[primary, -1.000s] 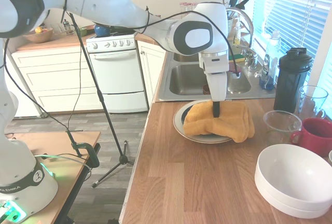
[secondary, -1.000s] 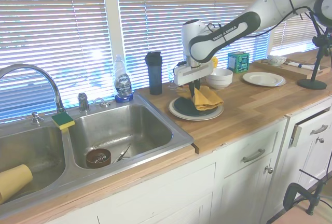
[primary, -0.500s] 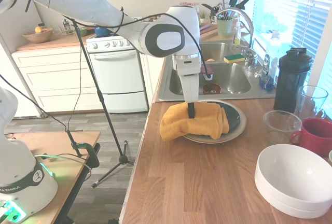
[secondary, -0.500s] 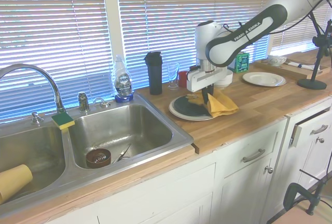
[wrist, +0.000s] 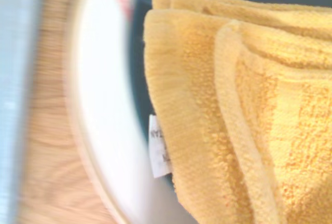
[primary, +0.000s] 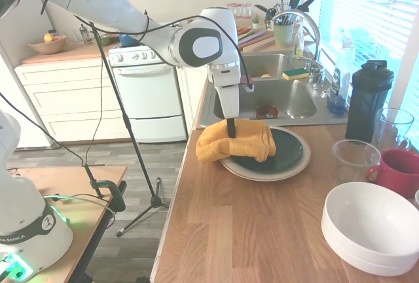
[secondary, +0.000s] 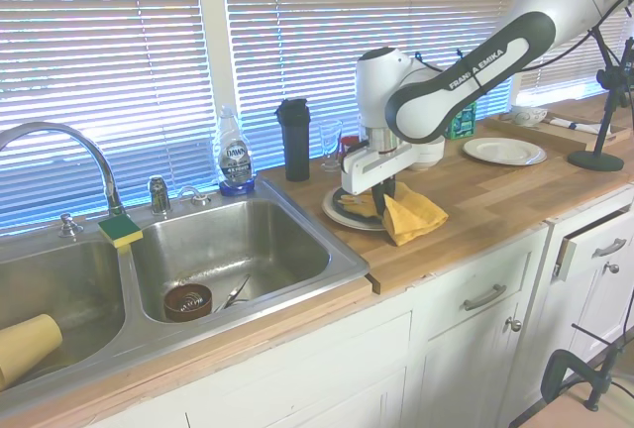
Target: Wipe the blue plate in clockwise motion
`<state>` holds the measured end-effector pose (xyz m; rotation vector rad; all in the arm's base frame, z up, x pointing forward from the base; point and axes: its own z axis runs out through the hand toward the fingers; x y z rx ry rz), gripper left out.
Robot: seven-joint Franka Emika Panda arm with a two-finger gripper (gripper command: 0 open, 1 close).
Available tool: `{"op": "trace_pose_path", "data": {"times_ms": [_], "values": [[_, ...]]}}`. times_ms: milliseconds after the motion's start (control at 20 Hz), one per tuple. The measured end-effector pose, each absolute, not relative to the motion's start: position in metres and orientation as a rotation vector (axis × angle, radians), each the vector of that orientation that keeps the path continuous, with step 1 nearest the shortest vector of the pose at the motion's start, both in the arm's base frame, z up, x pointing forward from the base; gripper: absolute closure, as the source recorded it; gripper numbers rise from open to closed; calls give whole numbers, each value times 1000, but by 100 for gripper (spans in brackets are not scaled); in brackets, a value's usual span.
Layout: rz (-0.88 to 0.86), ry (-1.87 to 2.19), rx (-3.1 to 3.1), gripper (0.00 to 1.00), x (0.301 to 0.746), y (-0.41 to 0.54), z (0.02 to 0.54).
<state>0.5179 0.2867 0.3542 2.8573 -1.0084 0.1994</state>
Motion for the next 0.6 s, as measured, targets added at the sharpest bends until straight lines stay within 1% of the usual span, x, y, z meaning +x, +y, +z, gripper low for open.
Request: {"op": "trace_pose_path", "data": {"times_ms": [300,600], "values": [[195,-1013,2872,100,543,310,355],[208,-1116,2835,100,593,298,354]]}}
